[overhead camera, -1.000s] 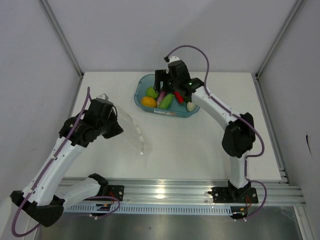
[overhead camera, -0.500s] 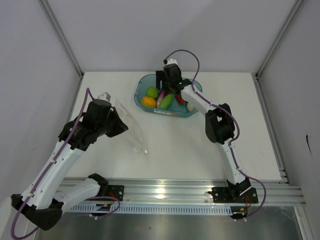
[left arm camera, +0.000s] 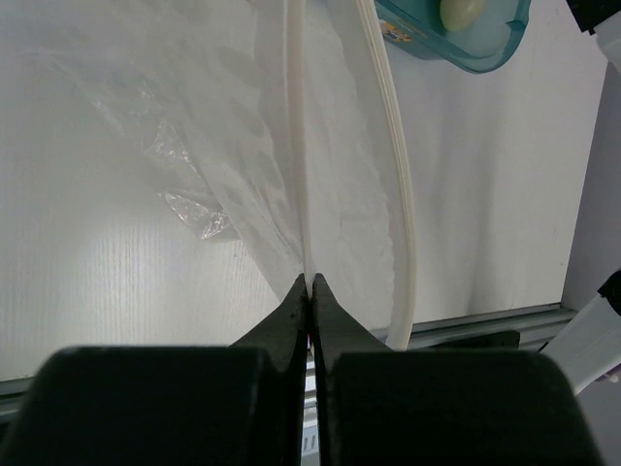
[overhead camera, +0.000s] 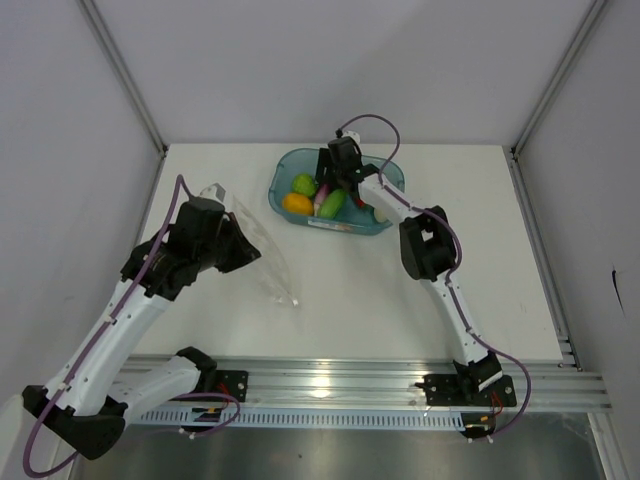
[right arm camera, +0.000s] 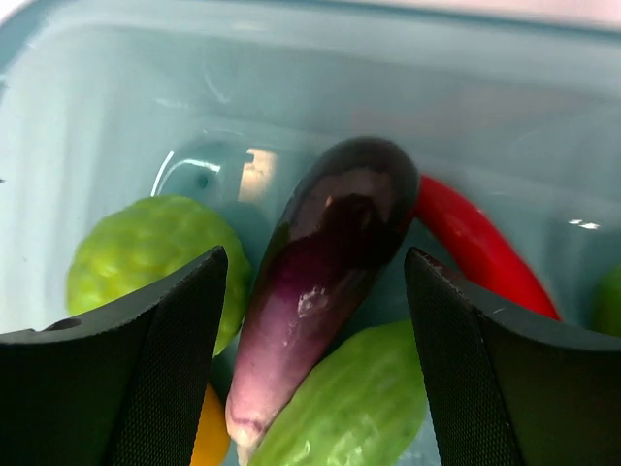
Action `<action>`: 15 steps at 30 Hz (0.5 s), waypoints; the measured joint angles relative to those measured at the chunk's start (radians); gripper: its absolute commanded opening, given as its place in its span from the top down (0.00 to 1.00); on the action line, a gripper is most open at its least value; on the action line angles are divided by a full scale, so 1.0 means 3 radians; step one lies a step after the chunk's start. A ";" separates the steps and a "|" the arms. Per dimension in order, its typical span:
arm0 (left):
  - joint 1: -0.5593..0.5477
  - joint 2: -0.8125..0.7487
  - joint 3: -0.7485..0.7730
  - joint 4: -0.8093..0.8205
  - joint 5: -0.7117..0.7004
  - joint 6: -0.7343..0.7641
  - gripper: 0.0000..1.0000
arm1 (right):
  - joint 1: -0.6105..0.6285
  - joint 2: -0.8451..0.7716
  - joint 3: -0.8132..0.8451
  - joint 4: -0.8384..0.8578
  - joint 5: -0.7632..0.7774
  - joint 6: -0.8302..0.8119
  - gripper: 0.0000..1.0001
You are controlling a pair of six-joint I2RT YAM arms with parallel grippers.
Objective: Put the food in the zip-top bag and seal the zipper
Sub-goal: Pick up the fake vegetable from the bin.
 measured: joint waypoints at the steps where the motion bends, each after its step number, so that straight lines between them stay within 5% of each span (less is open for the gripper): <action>1: 0.0000 0.0001 -0.0001 0.0003 0.0001 0.0004 0.99 | 0.0005 0.0029 0.0008 0.0000 -0.0011 0.0029 0.25; 8: 0.0000 0.0000 -0.0010 0.0028 0.0006 0.0013 0.99 | 0.0045 0.0154 0.0027 0.0037 -0.0090 0.0214 0.29; 15: 0.0000 0.0010 -0.0023 0.0036 0.0006 0.0018 0.99 | 0.0050 0.0181 0.0037 0.0061 -0.0114 0.0300 0.58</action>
